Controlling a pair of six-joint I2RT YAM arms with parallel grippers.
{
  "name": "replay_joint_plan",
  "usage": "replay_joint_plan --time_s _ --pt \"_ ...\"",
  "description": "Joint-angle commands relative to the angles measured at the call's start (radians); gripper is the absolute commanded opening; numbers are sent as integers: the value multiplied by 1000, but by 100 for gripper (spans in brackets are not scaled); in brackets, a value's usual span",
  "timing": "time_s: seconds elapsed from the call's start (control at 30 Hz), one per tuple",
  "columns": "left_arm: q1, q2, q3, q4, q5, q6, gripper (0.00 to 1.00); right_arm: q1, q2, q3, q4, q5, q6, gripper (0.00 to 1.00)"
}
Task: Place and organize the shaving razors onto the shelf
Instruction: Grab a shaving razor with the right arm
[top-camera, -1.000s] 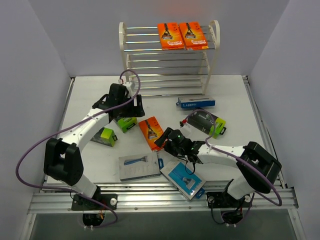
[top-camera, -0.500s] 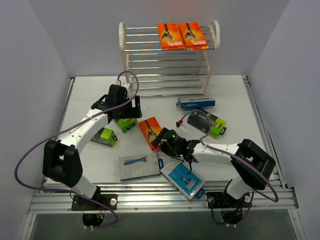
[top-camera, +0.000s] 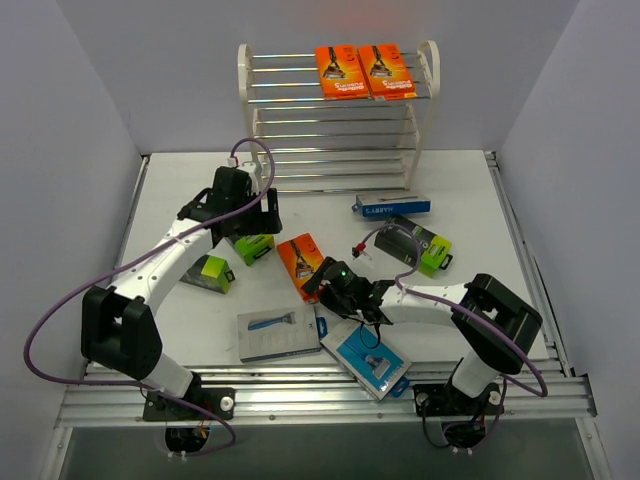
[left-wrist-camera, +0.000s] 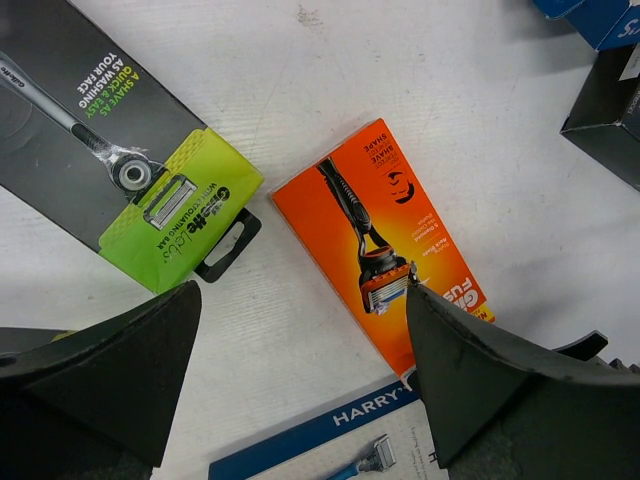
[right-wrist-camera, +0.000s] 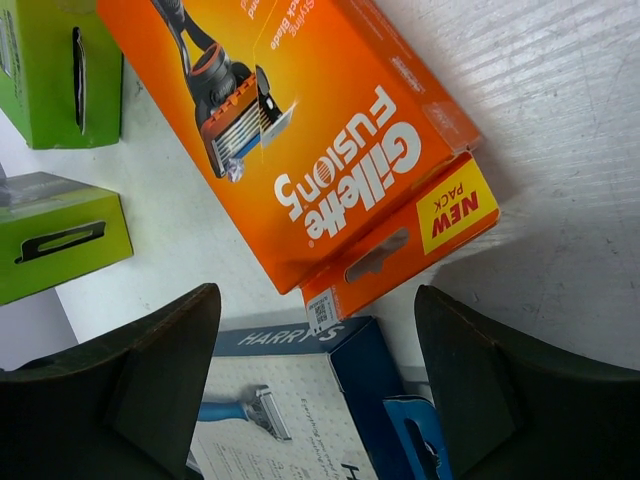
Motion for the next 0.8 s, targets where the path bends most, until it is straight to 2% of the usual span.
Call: replay_joint_plan --time_s 0.0,0.23,0.33,0.37,0.4,0.77 --pt "2 -37 40 7 0 -2 93 -23 9 28 3 52 31 74" --pt "0 -46 37 8 -11 -2 93 -49 34 27 35 51 49 73" --pt "-1 -60 28 10 -28 -2 99 -62 47 27 49 46 51 72" --pt "-1 -69 24 12 -57 -4 94 -65 52 25 53 39 51 71" --pt "-1 -74 20 12 -66 -7 94 -68 57 27 61 36 51 70" --pt "-1 -120 -15 44 -97 5 94 -95 95 2 139 -6 51 55"
